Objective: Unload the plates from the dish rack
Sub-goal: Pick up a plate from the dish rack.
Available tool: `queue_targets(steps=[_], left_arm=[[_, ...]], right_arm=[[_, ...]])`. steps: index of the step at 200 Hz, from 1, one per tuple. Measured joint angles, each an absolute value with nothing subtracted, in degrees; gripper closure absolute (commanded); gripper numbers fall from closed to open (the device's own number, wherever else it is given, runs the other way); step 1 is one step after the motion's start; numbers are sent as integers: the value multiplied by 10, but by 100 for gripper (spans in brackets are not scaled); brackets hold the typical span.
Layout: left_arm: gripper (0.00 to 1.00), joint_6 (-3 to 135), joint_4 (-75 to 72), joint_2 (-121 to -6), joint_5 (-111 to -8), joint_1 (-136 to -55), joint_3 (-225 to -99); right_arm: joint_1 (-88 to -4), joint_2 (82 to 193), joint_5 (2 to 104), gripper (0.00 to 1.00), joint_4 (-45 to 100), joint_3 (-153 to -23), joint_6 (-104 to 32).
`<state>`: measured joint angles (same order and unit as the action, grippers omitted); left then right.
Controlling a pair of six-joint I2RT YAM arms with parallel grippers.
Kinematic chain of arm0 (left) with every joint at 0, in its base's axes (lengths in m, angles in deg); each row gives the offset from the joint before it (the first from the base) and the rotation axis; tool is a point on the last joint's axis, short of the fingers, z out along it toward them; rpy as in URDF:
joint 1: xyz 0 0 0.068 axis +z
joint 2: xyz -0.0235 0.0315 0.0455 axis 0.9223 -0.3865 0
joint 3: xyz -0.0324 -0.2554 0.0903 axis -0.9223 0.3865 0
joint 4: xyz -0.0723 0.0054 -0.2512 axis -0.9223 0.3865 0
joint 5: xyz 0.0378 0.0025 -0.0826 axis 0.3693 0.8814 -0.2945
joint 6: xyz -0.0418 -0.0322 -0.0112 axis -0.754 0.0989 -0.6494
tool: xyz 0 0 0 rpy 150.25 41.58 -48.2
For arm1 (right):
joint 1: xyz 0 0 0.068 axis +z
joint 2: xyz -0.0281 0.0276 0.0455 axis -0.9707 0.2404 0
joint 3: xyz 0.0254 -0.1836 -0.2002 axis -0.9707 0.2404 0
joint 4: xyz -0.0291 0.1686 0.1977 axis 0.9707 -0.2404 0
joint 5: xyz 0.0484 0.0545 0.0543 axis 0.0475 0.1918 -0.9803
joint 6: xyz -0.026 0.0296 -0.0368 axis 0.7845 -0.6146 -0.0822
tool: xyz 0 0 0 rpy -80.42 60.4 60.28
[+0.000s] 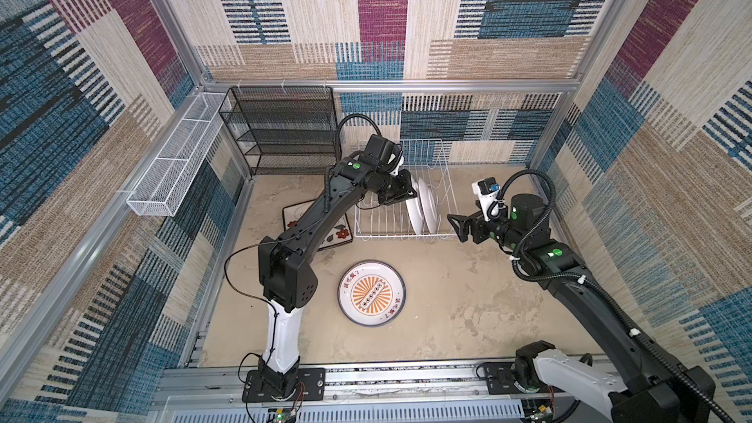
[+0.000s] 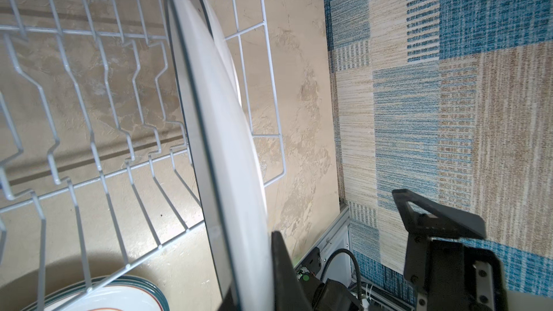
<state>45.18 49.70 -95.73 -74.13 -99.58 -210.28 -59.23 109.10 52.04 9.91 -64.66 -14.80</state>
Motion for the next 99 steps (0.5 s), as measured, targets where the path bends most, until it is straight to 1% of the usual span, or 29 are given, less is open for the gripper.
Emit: queue_targets(steps=[59,99], left_arm=[[100,473,522,-911,-727,-989,-2099],[100,506,538,-870,-705,-984,-2095]], right_arm=[[-592,1101,500,0,105,-656,-176],[-592,1121,478,0,107,-680,-221]])
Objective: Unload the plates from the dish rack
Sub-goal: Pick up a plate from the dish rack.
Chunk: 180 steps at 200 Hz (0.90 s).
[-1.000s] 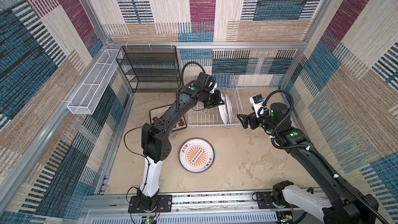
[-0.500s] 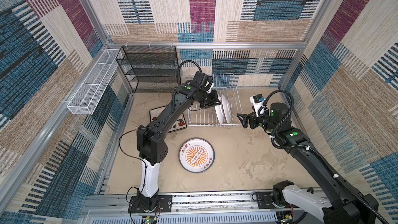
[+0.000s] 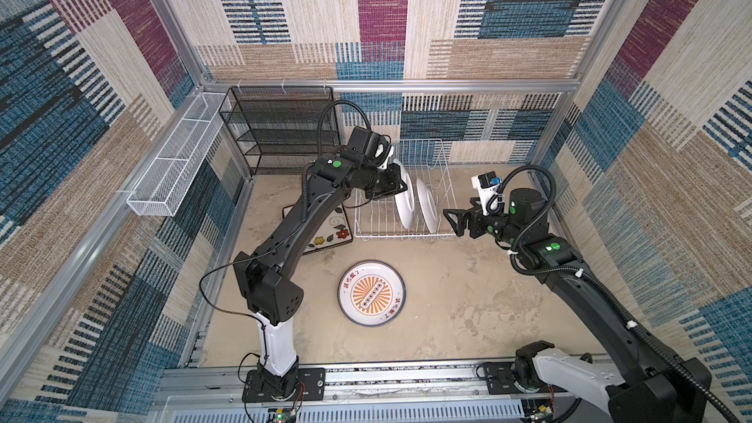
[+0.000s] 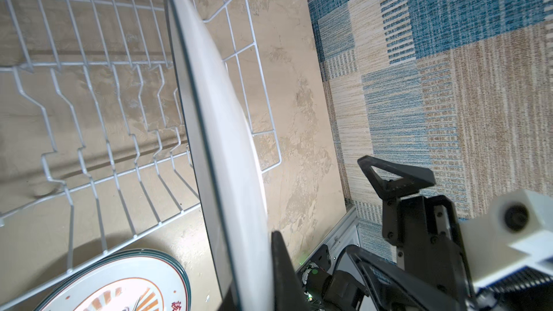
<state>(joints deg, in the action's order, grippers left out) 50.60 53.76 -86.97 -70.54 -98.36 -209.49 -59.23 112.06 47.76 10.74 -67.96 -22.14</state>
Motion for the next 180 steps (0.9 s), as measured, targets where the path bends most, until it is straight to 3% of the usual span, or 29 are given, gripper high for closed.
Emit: queue_targets(steps=[71,180], left_arm=[[100,679,538,-768,-640,-984,-2034],[100,1020,396,-585,-463,-1044,-1725]], right_arm=[[-592,1163,448,0,105,-744,-345],[-593,1286,315,2,82,-878,-483]])
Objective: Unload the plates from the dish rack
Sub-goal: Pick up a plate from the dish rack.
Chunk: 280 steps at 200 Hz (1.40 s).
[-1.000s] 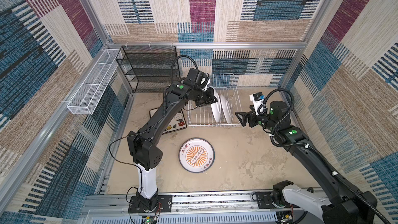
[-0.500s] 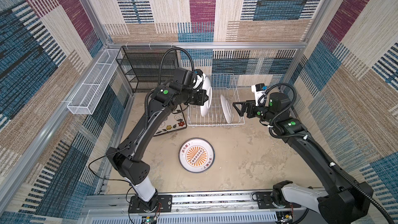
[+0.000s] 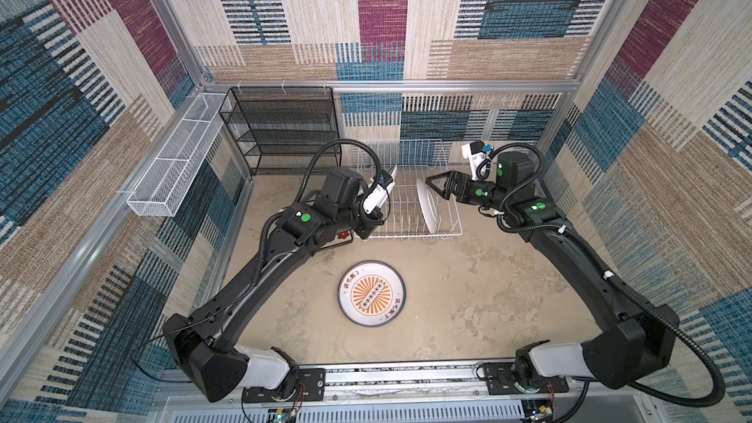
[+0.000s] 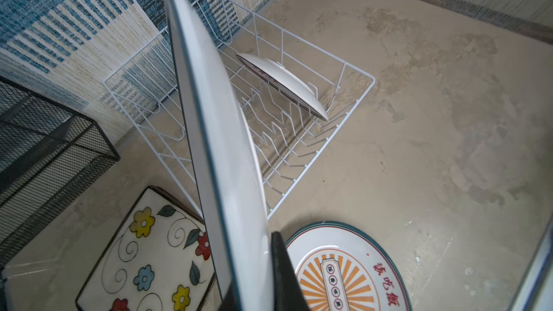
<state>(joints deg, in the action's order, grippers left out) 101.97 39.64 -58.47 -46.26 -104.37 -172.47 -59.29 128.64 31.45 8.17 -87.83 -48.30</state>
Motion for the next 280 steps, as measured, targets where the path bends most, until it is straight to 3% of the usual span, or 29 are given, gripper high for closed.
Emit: queue_targets(steps=[100,135,280], left_arm=[[100,1258,211,-546,-257,-1157,-1569],[100,1335,156,-560,-206,-1183,-1543],[99,1497,27,-607,-107,-1225,-1502]], right_arm=[[-592,1344,260,17,42,-925,-517],[-590,1353,260,27,30,-925,-519],[-573,1388,280,90,-15,-923,-560]])
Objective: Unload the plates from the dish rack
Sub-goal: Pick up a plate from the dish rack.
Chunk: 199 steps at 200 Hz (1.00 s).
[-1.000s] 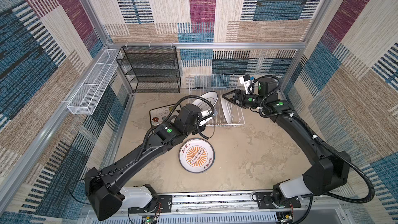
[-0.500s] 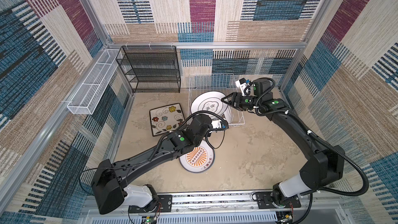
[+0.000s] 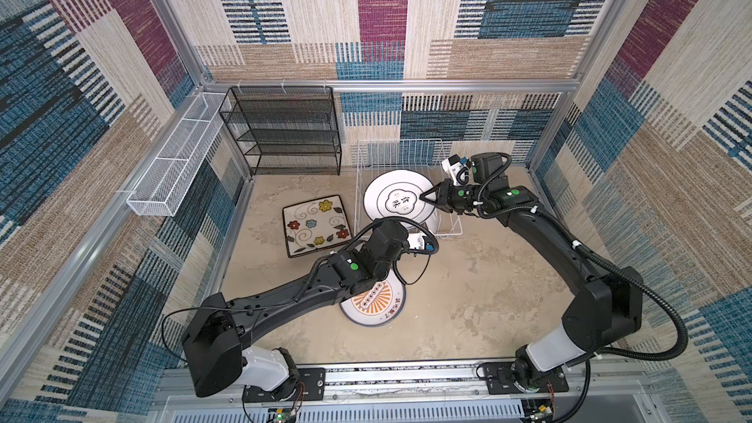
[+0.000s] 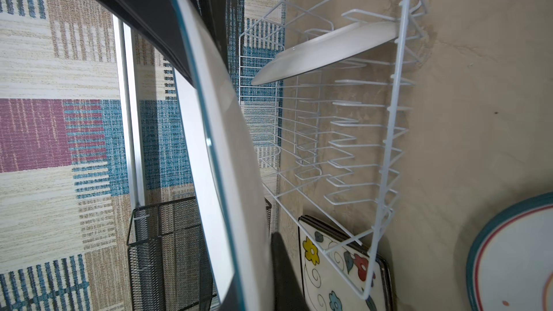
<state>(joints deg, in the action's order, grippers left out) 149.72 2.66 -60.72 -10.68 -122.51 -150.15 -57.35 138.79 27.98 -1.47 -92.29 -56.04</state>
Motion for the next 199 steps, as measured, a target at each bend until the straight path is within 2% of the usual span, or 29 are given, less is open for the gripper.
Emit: queue_targets(steps=[26,51,64,74,160,199], left_arm=[[85,1497,24,-609,-103,-1226,-1499],[62,1478,26,-609,-101,-1225,-1500],[42,1461,29,-604,-100,-1224,-1503],[35,1440,37,-598,-101,-1224,-1508],[23,1168,199,-455,-191,-1218,-1580],[21,1017,232,-419,-271,-1136,-1620]], right_arm=[[-574,1387,281,100,-4,-916,-603],[-573,1385,278,100,5,-913,-589],[-573,1384,278,100,6,-913,-580],[-573,1381,280,100,7,-912,-573],[-592,1337,335,100,80,-895,-580],[-595,1325,349,100,103,-885,-575]])
